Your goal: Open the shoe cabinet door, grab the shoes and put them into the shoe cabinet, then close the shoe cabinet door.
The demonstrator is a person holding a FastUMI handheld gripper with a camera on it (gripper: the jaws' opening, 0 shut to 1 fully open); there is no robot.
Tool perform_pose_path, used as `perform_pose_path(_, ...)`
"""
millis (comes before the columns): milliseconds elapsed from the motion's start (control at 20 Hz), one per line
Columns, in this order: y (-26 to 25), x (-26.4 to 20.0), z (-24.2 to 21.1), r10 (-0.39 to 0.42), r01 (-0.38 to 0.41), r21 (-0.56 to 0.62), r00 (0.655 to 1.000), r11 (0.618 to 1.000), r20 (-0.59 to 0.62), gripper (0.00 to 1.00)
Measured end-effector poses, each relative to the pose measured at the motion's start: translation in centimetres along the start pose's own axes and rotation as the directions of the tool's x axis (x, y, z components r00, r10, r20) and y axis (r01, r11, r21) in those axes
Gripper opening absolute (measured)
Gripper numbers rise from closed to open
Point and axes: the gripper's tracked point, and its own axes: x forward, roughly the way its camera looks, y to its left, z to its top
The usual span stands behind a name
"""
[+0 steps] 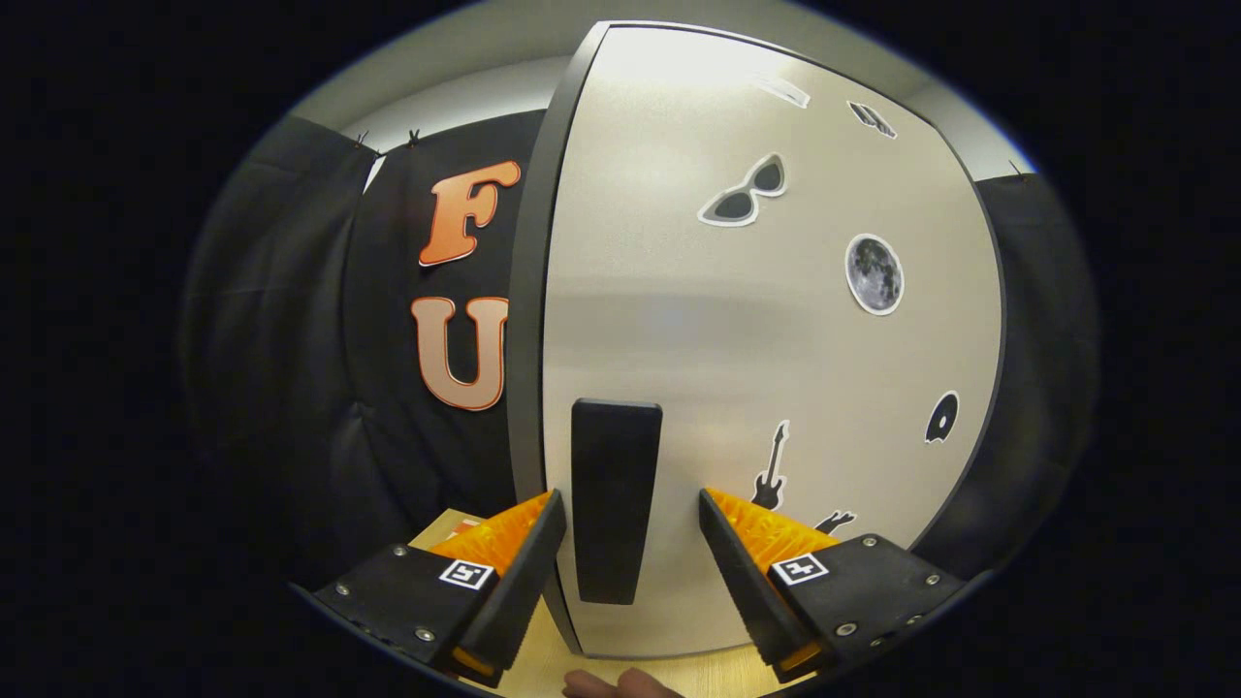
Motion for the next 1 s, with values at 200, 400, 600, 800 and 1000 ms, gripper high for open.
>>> perform_pose_path(200, 0.0, 0.1, -0.1, -0.002, 0.002, -0.005, 1.000, 1.000, 0.006, 0.89)
perform_pose_path(400, 0.0, 0.1, -0.1, -0.013, 0.013, -0.003, 1.000, 1.000, 0.025, 0.90)
perform_pose_path(600, 0.1, 0.1, -0.2, -0.003, 0.003, -0.011, 1.000, 1.000, 0.006, 0.89)
perform_pose_path(800, 0.2, -2.0, 0.8, 0.028, -0.028, 0.012, 0.999, 1.000, 0.016, 0.90)
perform_pose_path(1000, 0.0, -7.8, 2.7, 0.017, -0.017, 0.000, 0.998, 1.000, 0.065, 0.91)
